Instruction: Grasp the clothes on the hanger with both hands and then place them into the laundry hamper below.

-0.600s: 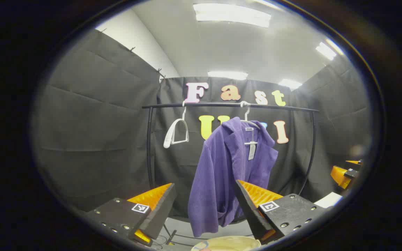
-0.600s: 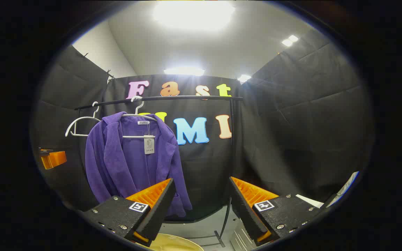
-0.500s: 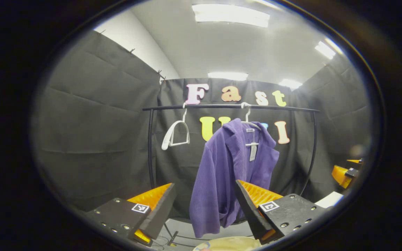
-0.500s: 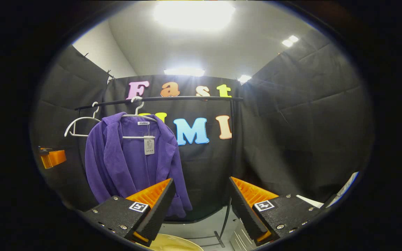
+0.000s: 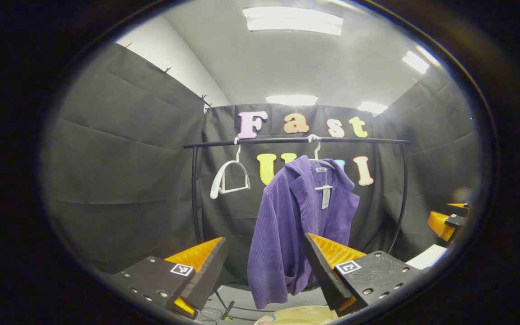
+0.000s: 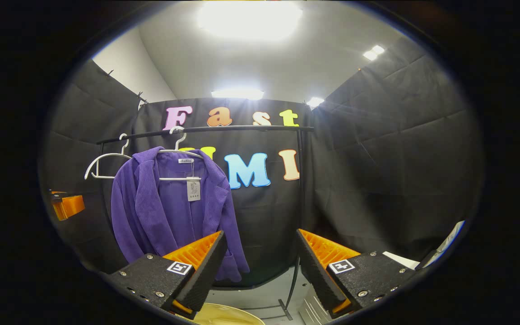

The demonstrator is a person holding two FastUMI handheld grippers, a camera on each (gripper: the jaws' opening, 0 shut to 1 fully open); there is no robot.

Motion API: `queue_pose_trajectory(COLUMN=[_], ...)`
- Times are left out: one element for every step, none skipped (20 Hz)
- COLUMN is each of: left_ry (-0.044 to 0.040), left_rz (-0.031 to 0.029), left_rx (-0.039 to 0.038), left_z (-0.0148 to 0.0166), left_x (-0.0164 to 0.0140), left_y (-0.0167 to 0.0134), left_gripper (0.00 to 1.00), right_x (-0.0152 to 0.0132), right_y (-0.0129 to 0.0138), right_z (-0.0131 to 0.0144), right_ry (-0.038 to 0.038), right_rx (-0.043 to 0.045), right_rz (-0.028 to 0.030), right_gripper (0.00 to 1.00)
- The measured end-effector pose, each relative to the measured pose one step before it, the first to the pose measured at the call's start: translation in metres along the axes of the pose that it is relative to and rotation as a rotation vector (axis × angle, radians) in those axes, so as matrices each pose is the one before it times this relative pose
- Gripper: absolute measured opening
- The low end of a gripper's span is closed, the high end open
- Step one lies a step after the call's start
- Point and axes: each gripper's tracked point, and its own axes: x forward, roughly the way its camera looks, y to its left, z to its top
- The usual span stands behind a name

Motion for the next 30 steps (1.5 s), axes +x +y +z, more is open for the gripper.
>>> queue_pose_trajectory(left_ry=[-0.00031,-0.00074,0.00035,0.00191,0.00172,-0.00164,-0.00486,-0.00579,-0.00499,-0.00194,0.00208,0.00536,0.00250,-0.00765,-0.00558,-0.00158,-0.00264,-0.00508,-0.00245,-0.00400,-0.00703,-0.00990,-0.00912,-0.00395,0.00079,-0.00241,-0.00875,-0.00768,-0.00230,-0.00336], left_rz=[-0.00244,-0.00284,-0.00018,0.00060,-0.00154,-0.00304,-0.00592,-0.00539,-0.00653,-0.00768,-0.00581,-0.00514,-0.00225,-0.00440,-0.00114,0.00098,-0.00174,-0.00839,-0.00784,-0.00611,-0.00058,0.00123,0.00424,0.00842,0.00526,-0.00331,-0.00671,-0.00301,-0.00076,0.00017], left_rx=[-0.00174,-0.00361,-0.00228,-0.00086,-0.00098,-0.00197,-0.00291,-0.00207,-0.00252,-0.00340,-0.00574,-0.00634,-0.00496,-0.00564,-0.00489,-0.00278,-0.00440,-0.00675,-0.00631,-0.00660,-0.00569,-0.00155,0.00508,0.01276,0.01347,0.00831,0.00255,0.00129,0.00203,0.00146], left_z=[-0.00051,0.00015,-0.00014,-0.00052,0.00007,0.00126,0.00185,0.00199,0.00012,0.00061,-0.00033,0.00024,-0.00042,0.00345,0.00223,0.00212,0.00119,0.00380,0.00223,0.00291,0.00376,0.00418,0.00427,0.00212,0.00247,0.00268,0.00559,0.00346,0.00143,0.00032], left_x=[0.00050,-0.00035,0.00035,0.00060,-0.00003,0.00109,0.00113,0.00061,0.00070,0.00157,0.00250,0.00197,0.00362,0.00244,0.00360,0.00314,0.00338,0.00360,0.00525,0.00559,0.00535,0.00568,0.00590,0.00720,0.00599,0.00566,0.00551,0.00538,0.00561,0.00598], left_y=[0.00080,-0.00012,0.00045,0.00149,0.00170,0.00103,0.00063,0.00124,0.00190,0.00088,0.00130,0.00124,0.00263,0.00134,0.00144,0.00129,-0.00047,-0.00253,-0.00406,-0.00391,-0.00316,-0.00268,-0.00410,-0.00346,-0.00398,-0.00687,-0.00745,-0.00621,-0.00588,-0.00557], left_gripper=[1.00,1.00,1.00,1.00,1.00,1.00,1.00,0.98,0.97,1.00,0.97,1.00,0.97,0.97,1.00,0.98,1.00,1.00,1.00,0.97,0.98,1.00,1.00,1.00,1.00,1.00,1.00,0.97,0.97,1.00], right_x=[-0.00084,-0.00142,-0.00043,0.00029,0.00000,0.00098,-0.00026,0.00033,-0.00012,0.00094,0.00111,0.00149,0.00094,0.00356,0.00427,0.00403,0.00587,0.00617,0.00628,0.00749,0.00851,0.00864,0.00948,0.01132,0.00976,0.01108,0.01044,0.01060,0.01060,0.01025], right_y=[-0.00006,0.00084,0.00189,0.00129,0.00105,0.00159,0.00214,0.00217,0.00138,0.00132,0.00240,0.00321,0.00339,0.00447,0.00386,0.00362,0.00294,0.00277,0.00073,0.00178,0.00158,0.00158,0.00220,0.00318,0.00240,0.00226,0.00129,0.00250,0.00262,0.00218], right_z=[-0.00020,0.00131,0.00164,0.00291,0.00274,0.00315,0.00206,0.00271,0.00287,0.00176,0.00168,0.00165,0.00222,0.00275,0.00291,-0.00009,0.00194,0.00252,0.00268,0.00274,0.00164,0.00064,0.00082,-0.00157,0.00095,0.00015,0.00163,-0.00012,0.00055,0.00019], right_ry=[0.00084,0.00111,-0.00190,-0.00376,-0.00444,-0.00432,-0.00425,-0.00489,-0.00477,-0.00479,-0.00310,-0.00119,-0.00171,-0.00450,-0.00140,0.00345,0.00267,-0.00144,-0.00320,-0.00359,-0.00115,-0.00193,0.00049,0.00634,0.00317,0.00068,0.00070,0.00060,0.00026,0.00125], right_rx=[0.00128,0.00472,0.00510,0.00253,0.00050,-0.00036,-0.00018,-0.00127,-0.00316,-0.00236,-0.00016,0.00127,0.00314,0.00514,0.00410,0.00072,-0.00116,-0.00071,0.00056,0.00276,0.00422,0.00416,0.00389,0.00547,0.00641,0.00574,0.00679,0.00638,0.00431,0.00350], right_rz=[-0.00200,0.00017,0.00050,-0.00259,-0.00353,-0.00346,-0.00326,-0.00440,-0.00614,-0.00837,-0.00746,-0.00521,-0.00288,0.00105,0.00354,0.00491,0.00681,0.00643,0.00331,0.00618,0.00899,0.01103,0.01386,0.01636,0.01683,0.01265,0.01199,0.01252,0.01520,0.01311], right_gripper=[0.94,0.94,0.94,0.94,0.94,0.94,0.94,0.94,0.94,0.94,0.94,0.94,0.94,0.94,0.94,0.94,0.94,0.94,0.94,0.94,0.94,0.94,0.94,0.94,0.94,0.94,0.94,0.94,0.94,0.94])
